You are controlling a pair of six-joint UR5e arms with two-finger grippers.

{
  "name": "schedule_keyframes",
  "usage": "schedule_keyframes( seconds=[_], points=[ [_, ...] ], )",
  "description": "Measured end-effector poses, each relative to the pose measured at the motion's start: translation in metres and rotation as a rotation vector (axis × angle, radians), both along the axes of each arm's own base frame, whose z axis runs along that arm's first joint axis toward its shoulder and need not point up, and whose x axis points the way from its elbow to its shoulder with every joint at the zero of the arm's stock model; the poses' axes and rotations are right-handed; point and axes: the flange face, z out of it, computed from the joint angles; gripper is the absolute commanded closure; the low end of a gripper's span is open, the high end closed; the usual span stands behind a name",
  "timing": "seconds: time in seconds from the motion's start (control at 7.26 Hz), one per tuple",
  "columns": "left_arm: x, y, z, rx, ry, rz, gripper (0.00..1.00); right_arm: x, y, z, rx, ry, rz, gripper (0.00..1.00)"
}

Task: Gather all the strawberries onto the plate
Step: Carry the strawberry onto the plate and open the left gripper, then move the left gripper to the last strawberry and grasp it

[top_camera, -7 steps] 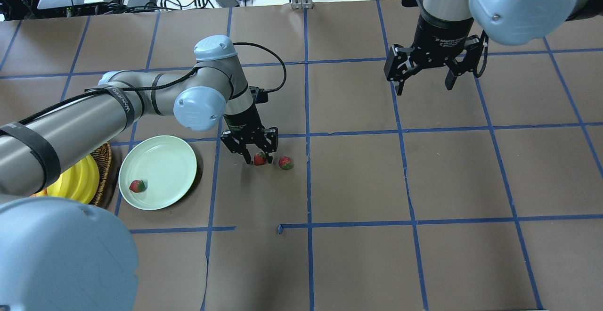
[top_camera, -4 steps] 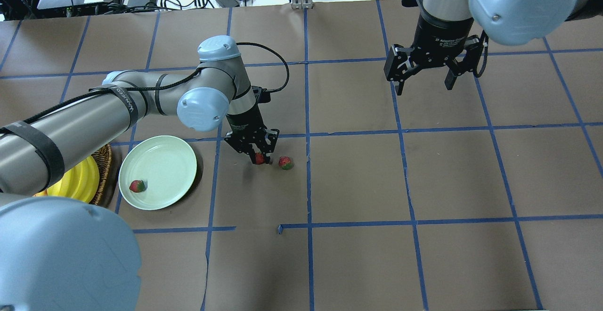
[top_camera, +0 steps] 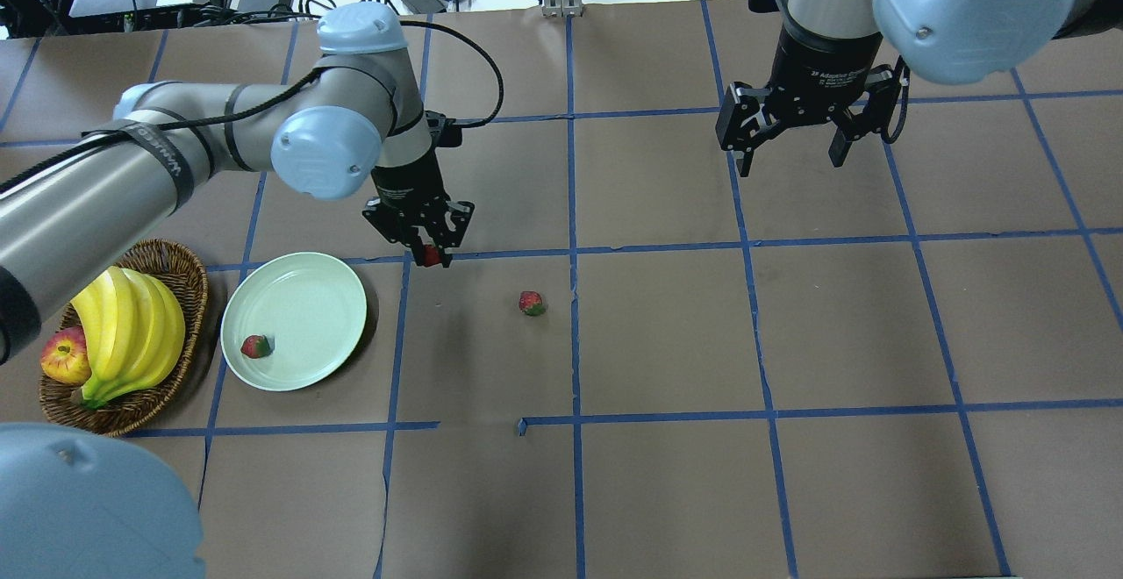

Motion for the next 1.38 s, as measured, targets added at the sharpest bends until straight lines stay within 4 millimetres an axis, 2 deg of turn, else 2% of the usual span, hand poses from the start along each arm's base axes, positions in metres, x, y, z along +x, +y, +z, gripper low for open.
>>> schedule_keyframes(
  seconds=[0.28,0.41,0.55,0.69,0.83,0.96,1.24,1.38],
  points=[
    [0.071,-0.003,0.001,0.046,-0.058,-0.085,1.0,0.0,0.0,-0.001,0.002,-0.003,0.0,0.0],
    [0.101,0.0,-0.011,0.085,-0.074,-0.122,1.0,0.001,0.0,-0.001,0.002,-0.005,-0.001,0.0],
    [0.121,0.006,-0.027,0.129,-0.086,-0.141,0.44,0.001,0.0,-0.001,0.002,-0.005,-0.001,0.0],
    [0.133,0.011,-0.04,0.164,-0.099,-0.151,0.16,0.0,0.0,-0.001,0.002,-0.005,-0.001,0.0],
    [0.138,0.014,-0.047,0.182,-0.103,-0.153,0.06,0.001,0.0,-0.001,0.002,-0.005,-0.001,0.0],
    [0.139,0.015,-0.049,0.186,-0.104,-0.151,0.06,0.001,0.0,-0.001,0.002,-0.006,-0.001,0.0],
    [0.128,0.01,-0.029,0.132,-0.085,-0.116,0.06,0.001,0.0,-0.001,0.002,-0.007,-0.001,0.0],
    [0.109,0.004,-0.013,0.08,-0.048,-0.063,0.06,0.001,0.0,-0.001,0.002,-0.007,-0.001,0.0]
  ],
)
